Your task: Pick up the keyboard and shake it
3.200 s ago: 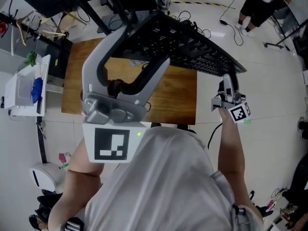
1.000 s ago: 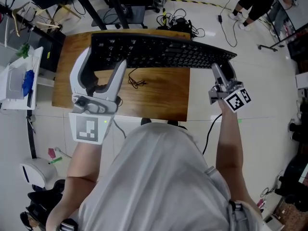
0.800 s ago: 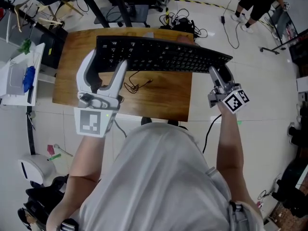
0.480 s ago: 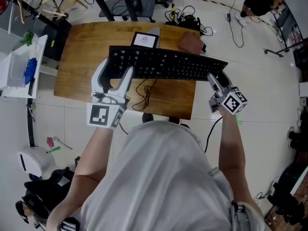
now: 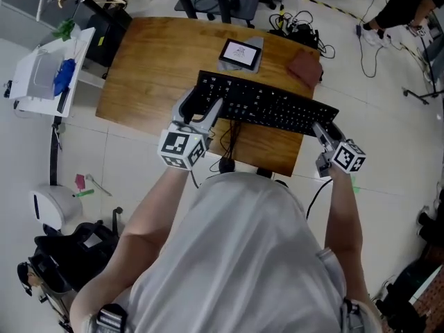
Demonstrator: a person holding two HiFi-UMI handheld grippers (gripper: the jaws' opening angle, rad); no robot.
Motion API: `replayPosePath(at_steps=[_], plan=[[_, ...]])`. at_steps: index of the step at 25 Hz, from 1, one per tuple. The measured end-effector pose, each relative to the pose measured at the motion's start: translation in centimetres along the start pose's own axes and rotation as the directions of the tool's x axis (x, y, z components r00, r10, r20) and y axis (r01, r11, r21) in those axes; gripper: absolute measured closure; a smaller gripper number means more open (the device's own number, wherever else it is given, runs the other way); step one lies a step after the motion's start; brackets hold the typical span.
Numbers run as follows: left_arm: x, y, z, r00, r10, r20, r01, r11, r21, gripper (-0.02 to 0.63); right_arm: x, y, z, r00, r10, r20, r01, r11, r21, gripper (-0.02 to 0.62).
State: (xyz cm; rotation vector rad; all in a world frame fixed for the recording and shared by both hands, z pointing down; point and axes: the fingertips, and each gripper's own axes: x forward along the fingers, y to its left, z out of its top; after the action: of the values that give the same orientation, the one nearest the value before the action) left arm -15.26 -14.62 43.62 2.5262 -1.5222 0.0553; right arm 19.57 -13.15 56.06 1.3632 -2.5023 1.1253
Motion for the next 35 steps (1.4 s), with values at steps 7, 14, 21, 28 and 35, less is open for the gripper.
replayPosePath(at_steps=[7, 14, 21, 28, 35], plan=[[-0.9, 2.8, -6.9, 0.990, 0.043, -0.138, -0.062, 0.990, -0.130, 0.333, 1.9, -0.9, -3.6, 0.988, -0.050, -0.149, 0.052, 0.999, 0.013, 0.288], [-0.6, 3.9, -12.2, 0.968, 0.026, -0.251, -0.082, 0.974, -0.212, 0.336, 2.7, -2.8, -7.5, 0.960, -0.088, -0.267, 0.109, 0.992, 0.065, 0.288], [0.0, 3.4, -17.7, 0.909, -0.015, -0.416, -0.107, 0.957, -0.268, 0.336, 2.2, -5.3, -11.6, 0.919, -0.129, -0.373, 0.184, 0.976, 0.115, 0.287], [-0.5, 3.8, -23.3, 0.822, -0.047, -0.567, -0.176, 0.927, -0.331, 0.333, 1.7, -6.3, -15.0, 0.871, -0.168, -0.463, 0.256, 0.957, 0.135, 0.287], [-1.5, 5.0, -26.2, 0.757, -0.065, -0.650, -0.245, 0.895, -0.374, 0.330, 2.5, -5.8, -16.5, 0.835, -0.191, -0.516, 0.296, 0.947, 0.128, 0.287]])
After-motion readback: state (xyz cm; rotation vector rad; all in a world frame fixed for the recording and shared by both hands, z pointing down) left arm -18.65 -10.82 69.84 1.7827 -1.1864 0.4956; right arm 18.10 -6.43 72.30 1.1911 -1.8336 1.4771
